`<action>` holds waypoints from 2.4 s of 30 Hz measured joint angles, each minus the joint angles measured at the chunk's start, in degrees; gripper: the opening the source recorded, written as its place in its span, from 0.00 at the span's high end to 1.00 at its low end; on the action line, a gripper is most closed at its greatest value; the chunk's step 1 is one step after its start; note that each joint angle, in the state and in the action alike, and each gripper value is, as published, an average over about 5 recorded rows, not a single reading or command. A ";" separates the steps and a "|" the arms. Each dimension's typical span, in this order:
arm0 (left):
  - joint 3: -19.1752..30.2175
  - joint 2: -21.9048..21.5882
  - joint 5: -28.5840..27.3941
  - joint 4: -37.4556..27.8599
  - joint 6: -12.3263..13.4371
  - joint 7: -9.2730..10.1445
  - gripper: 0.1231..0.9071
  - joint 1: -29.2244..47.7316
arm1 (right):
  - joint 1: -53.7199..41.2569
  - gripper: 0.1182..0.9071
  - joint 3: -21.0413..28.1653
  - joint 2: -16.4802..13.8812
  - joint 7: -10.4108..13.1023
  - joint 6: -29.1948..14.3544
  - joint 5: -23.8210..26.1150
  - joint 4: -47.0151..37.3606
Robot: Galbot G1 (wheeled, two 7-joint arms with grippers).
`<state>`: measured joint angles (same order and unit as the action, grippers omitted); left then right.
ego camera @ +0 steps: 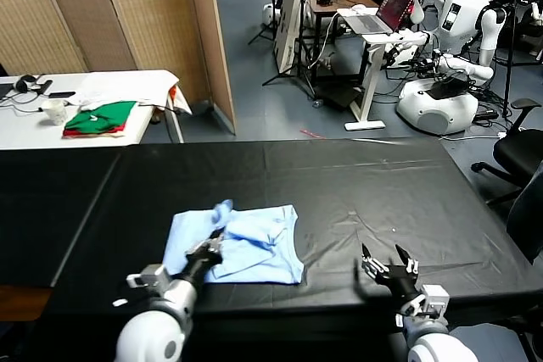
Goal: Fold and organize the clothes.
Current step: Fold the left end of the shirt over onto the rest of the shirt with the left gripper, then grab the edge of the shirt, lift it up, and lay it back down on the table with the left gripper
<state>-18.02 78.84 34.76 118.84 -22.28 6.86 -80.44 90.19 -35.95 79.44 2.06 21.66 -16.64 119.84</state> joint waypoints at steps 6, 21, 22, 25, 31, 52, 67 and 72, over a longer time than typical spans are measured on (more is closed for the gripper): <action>3.02 1.83 -0.11 -0.65 0.05 -0.31 0.93 0.46 | -0.27 0.00 0.44 0.17 -0.04 0.06 0.47 -0.10; 5.74 5.67 -2.51 -3.53 0.47 -0.84 0.93 2.33 | -0.52 0.00 1.29 0.56 -0.19 0.08 1.11 -0.68; 5.77 5.85 -2.94 -3.82 0.57 -1.00 0.93 2.37 | -0.50 0.00 1.33 0.56 -0.22 0.08 1.13 -0.69; 5.90 6.34 -4.06 -4.39 0.67 -1.47 0.93 2.35 | -0.44 0.00 1.59 0.56 -0.43 0.08 1.33 -0.66; 6.37 7.48 -4.68 -4.61 0.76 -2.14 0.89 1.73 | -0.31 0.00 2.39 0.00 -1.35 0.03 1.59 -0.38; -2.10 3.64 -12.57 -1.20 7.23 -4.19 0.00 -1.61 | -8.08 0.00 14.67 -5.44 -2.83 1.76 0.68 -0.27; -10.48 2.67 -18.19 -3.12 10.43 -4.06 0.00 -4.95 | -15.75 0.00 24.09 -4.33 -1.56 7.30 12.26 -6.48; -11.84 2.99 -16.77 -4.37 10.38 -4.82 0.00 -4.49 | -15.41 0.00 23.24 -4.02 0.00 4.99 10.04 -5.72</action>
<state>-29.86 81.83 17.99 114.47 -11.90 2.04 -84.94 74.77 -12.71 75.41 2.07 26.65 -6.60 114.12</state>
